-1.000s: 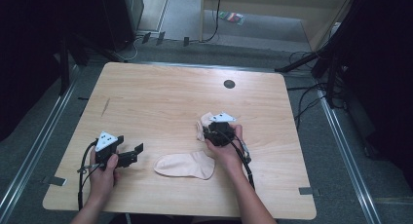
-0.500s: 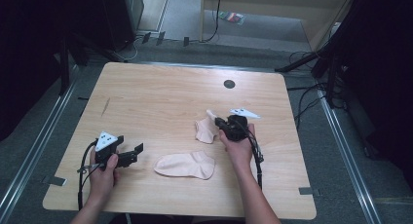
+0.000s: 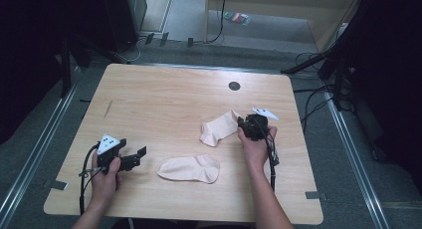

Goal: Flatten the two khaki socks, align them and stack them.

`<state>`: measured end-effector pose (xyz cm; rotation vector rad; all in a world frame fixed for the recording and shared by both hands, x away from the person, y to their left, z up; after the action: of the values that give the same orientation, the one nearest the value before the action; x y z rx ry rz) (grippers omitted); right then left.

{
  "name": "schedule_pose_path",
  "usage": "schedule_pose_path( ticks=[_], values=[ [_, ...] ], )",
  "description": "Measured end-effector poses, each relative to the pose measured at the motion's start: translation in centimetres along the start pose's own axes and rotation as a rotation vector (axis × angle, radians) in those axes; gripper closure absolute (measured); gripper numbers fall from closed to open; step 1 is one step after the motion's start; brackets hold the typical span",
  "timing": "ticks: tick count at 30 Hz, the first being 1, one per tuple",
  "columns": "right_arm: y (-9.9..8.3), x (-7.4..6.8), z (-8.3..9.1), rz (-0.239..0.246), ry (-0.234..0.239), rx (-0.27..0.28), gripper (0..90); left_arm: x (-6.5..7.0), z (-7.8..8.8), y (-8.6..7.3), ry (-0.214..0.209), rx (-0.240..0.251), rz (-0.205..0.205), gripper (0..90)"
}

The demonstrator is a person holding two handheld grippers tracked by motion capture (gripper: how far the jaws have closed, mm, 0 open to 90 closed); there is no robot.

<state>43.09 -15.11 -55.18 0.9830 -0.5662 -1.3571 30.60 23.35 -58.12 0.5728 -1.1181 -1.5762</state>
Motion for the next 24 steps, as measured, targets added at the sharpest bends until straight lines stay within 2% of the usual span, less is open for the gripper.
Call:
schedule_pose_path(
  ticks=[2, 3, 4, 5, 6, 7, 9, 10, 11, 12, 16, 17, 23, 24],
  values=[
    [0.3, -1.1, 0.6, 0.027, 0.015, 0.024, 62.8, 0.0, 0.0, 0.0, 0.000, 0.001, -0.001, 14.2],
    [0.3, -1.1, 0.6, 0.027, 0.015, 0.024, 62.8, 0.0, 0.0, 0.0, 0.000, 0.001, -0.001, 14.2],
    [0.3, -2.0, 0.9, 0.048, 0.033, 0.030, 62.8, 0.0, 0.0, 0.0, 0.001, 0.002, 0.000, 14.2],
    [0.1, -4.1, 1.4, 0.086, 0.081, 0.025, 62.8, 0.0, 0.0, 0.0, 0.000, 0.002, 0.000, 14.2],
    [-0.1, -4.9, 1.5, 0.097, 0.098, 0.012, 62.8, 0.0, 0.0, 0.0, 0.000, 0.002, 0.000, 14.2],
    [-0.1, -4.9, 1.5, 0.097, 0.098, 0.012, 62.8, 0.0, 0.0, 0.0, 0.000, 0.002, 0.002, 14.2],
    [-0.8, -7.0, 1.3, 0.130, 0.145, -0.020, 62.2, 0.0, 0.0, 0.0, 0.000, 0.002, 0.000, 14.2],
    [-1.6, -8.5, 1.0, 0.120, 0.185, -0.068, 61.4, 0.0, 0.0, 0.0, 0.000, 0.002, 0.000, 14.2],
    [-1.6, -8.5, 1.0, 0.120, 0.185, -0.068, 61.4, 0.0, 0.0, 0.0, 0.000, 0.003, 0.002, 14.2],
    [-2.3, -9.6, 0.6, 0.139, 0.199, -0.093, 60.1, 0.0, 0.0, 0.0, 0.000, 0.003, 0.000, 14.2],
    [-3.0, -10.7, -0.1, 0.170, 0.191, -0.123, 56.1, 0.0, 0.0, 0.0, -0.001, 0.003, 0.001, 14.3],
    [-3.3, -11.1, -0.6, 0.186, 0.170, -0.139, 51.6, 0.0, 0.0, 0.0, -0.002, 0.003, 0.001, 14.2],
    [-3.9, -11.6, -1.7, 0.220, 0.126, -0.187, 47.5, 0.0, 0.0, 0.0, -0.003, 0.003, 0.003, 14.3],
    [-4.3, -11.8, -2.2, 0.250, 0.092, -0.211, 47.6, 0.0, 0.0, 0.0, -0.003, 0.003, 0.003, 14.3]
  ],
)
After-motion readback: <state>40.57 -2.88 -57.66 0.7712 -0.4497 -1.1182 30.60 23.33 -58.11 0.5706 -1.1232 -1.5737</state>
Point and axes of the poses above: each handheld gripper's, and its own axes: z roughly backward along the jaws, y roughly out of its top, x roughly to its right, the point moved 6 cm from there along -z, roughly forward along the jaws, and after that the axes turned 4 degrees about x, right-handed, at the moved point
